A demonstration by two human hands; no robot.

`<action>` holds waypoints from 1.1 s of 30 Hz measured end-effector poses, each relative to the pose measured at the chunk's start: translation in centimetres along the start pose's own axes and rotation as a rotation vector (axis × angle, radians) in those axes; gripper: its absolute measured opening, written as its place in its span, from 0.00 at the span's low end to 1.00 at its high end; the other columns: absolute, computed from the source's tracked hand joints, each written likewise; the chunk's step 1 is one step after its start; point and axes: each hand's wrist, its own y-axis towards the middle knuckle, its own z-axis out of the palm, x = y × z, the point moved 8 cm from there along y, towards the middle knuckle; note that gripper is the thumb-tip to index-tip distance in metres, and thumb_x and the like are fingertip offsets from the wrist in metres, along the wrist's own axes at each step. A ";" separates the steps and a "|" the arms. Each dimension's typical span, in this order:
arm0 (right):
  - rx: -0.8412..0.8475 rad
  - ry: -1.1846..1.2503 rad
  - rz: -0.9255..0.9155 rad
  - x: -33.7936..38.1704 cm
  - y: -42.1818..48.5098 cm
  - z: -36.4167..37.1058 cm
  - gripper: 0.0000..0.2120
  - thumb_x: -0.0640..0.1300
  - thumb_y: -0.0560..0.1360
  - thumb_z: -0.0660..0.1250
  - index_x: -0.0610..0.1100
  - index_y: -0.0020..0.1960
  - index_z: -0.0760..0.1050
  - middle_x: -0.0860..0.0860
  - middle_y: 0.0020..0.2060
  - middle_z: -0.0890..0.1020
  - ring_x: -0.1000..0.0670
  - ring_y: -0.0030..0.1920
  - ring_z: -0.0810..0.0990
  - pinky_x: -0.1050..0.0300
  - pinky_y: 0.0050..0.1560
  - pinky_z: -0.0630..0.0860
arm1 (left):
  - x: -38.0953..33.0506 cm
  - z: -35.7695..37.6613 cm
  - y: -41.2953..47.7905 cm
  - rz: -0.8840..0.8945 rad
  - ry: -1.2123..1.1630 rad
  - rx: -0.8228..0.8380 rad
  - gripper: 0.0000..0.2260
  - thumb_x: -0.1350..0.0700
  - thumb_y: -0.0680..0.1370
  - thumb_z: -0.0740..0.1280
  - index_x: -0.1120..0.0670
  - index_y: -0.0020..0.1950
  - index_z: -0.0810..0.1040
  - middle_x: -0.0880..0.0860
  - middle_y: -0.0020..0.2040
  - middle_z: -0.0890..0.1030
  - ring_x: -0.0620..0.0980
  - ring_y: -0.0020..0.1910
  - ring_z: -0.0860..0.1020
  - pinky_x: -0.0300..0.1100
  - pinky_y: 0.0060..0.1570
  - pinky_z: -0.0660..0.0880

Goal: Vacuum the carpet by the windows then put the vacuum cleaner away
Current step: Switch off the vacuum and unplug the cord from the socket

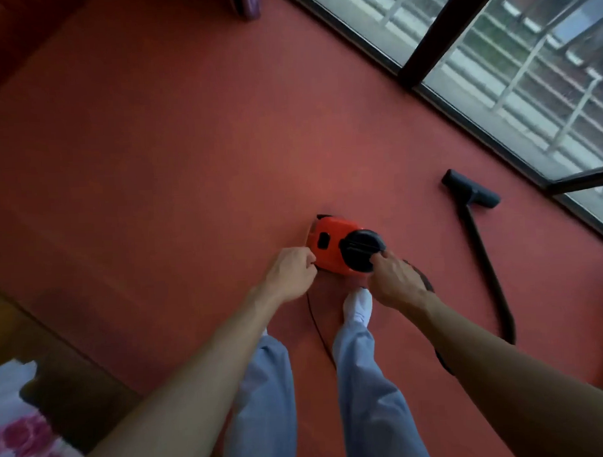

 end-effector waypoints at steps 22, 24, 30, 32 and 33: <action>-0.010 0.053 0.031 -6.2 24.8 19.0 0.14 0.51 0.82 0.52 0.41 0.49 0.68 0.39 0.53 0.75 0.37 0.57 0.70 0.41 0.59 0.64 | 9.2 22.6 26.2 -0.158 -0.125 0.064 0.31 0.64 0.80 0.59 0.60 0.81 0.50 0.58 0.81 0.50 0.55 0.79 0.53 0.44 0.75 0.53; -0.015 0.063 0.032 -6.1 25.0 19.1 0.12 0.51 0.82 0.52 0.43 0.47 0.65 0.39 0.52 0.75 0.37 0.56 0.70 0.41 0.58 0.64 | 9.5 23.0 26.4 -0.176 -0.135 0.083 0.32 0.65 0.79 0.59 0.60 0.81 0.50 0.57 0.81 0.50 0.55 0.79 0.54 0.43 0.74 0.54; -0.067 0.061 0.031 -6.2 24.9 19.4 0.12 0.51 0.82 0.53 0.43 0.45 0.63 0.42 0.48 0.74 0.39 0.53 0.70 0.42 0.56 0.64 | 10.1 24.1 26.8 -0.197 -0.141 0.078 0.34 0.67 0.78 0.59 0.57 0.81 0.47 0.55 0.82 0.47 0.52 0.80 0.51 0.41 0.74 0.54; -0.076 0.055 0.022 -6.1 25.1 19.4 0.12 0.51 0.82 0.52 0.44 0.45 0.63 0.43 0.46 0.72 0.39 0.53 0.70 0.42 0.56 0.64 | 9.9 24.4 27.1 -0.202 -0.138 0.079 0.34 0.67 0.78 0.58 0.58 0.81 0.46 0.55 0.82 0.46 0.52 0.80 0.50 0.41 0.74 0.54; -0.067 0.058 0.023 -6.2 25.2 19.4 0.12 0.51 0.82 0.52 0.44 0.45 0.63 0.44 0.45 0.70 0.40 0.52 0.70 0.42 0.56 0.64 | 9.7 24.4 27.3 -0.197 -0.132 0.080 0.34 0.67 0.78 0.58 0.59 0.81 0.46 0.56 0.82 0.46 0.53 0.80 0.50 0.42 0.74 0.55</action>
